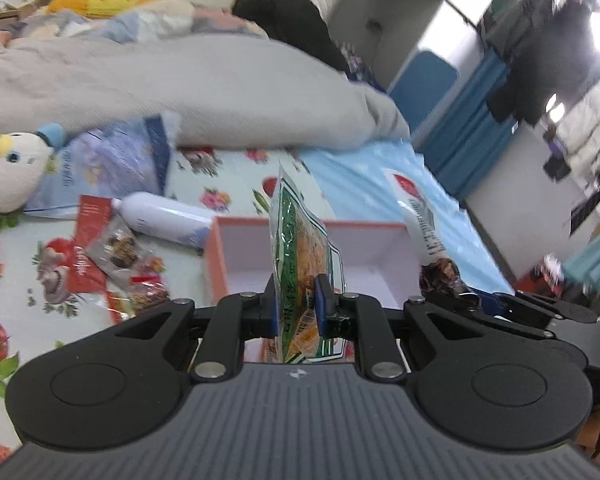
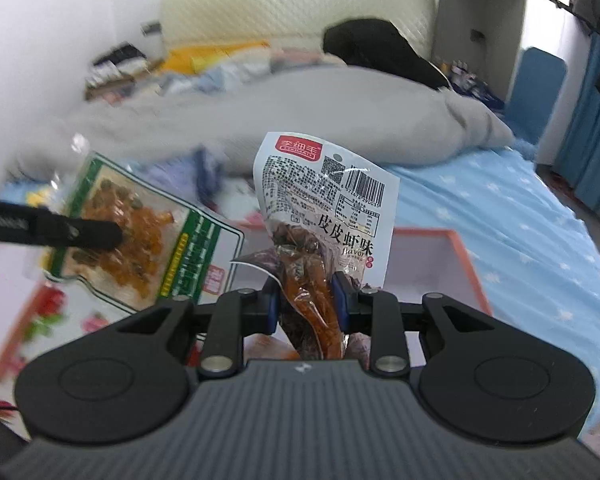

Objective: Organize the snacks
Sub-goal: 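Open both grippers to drop the bags into the box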

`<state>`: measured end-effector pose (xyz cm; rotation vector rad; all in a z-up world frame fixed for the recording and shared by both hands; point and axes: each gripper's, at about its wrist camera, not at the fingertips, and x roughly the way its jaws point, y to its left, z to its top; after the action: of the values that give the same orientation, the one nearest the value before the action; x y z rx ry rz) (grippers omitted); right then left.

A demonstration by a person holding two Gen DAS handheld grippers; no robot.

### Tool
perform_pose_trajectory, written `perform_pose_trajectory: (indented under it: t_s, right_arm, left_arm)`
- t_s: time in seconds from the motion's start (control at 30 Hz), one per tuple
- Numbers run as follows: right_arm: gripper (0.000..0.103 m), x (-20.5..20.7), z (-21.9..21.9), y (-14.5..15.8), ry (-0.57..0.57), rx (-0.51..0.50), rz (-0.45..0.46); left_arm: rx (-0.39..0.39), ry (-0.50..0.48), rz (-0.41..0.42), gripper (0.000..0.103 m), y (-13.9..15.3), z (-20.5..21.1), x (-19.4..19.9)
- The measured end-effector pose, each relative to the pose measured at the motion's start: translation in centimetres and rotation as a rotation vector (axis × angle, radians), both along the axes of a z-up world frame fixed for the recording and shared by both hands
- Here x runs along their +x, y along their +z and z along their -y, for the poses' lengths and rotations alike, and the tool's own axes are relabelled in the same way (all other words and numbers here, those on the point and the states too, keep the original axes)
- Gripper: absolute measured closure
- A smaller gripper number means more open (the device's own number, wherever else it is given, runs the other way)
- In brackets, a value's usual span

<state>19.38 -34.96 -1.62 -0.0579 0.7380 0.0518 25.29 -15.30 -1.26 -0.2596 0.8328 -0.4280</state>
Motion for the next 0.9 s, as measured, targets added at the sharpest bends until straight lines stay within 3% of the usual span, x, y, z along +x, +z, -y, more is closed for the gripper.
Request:
perform_pose_trajectory:
  t_s: [0.27, 0.53, 0.6, 0.63, 0.67, 0.9]
  right_arm:
    - [0.072, 1.5, 3.2, -4.0, -0.067, 0.018, -0.147]
    - [0.069, 1.8, 4.5, -5.2, -0.091, 0.04, -0.186]
    - [0.057, 1.8, 4.7, -5.2, -0.095, 0.059, -0.185]
    - [0.046, 1.8, 4.9, -5.2, -0.1, 0.065, -0.182]
    - [0.04, 1.6, 4.9, -5.1, -0.103, 0.07, -0.176]
    - [0.039, 0.3, 5.1, -3.9, -0.1, 0.103, -0.126]
  left_arm:
    - [0.091, -0.016, -0.079, 0.084, -3.1, 4.0, 3.1]
    - [0.103, -0.051, -0.115, 0.084, -4.2, 4.7, 3.3]
    - [0.099, -0.044, -0.118, 0.075, -4.1, 4.5, 3.2]
    - [0.103, -0.036, -0.122, 0.068, -3.9, 4.4, 3.2]
    - [0.108, -0.032, -0.121, 0.054, -3.7, 4.3, 3.2]
    - [0.112, -0.047, -0.048, 0.052, -1.7, 3.2, 1.9]
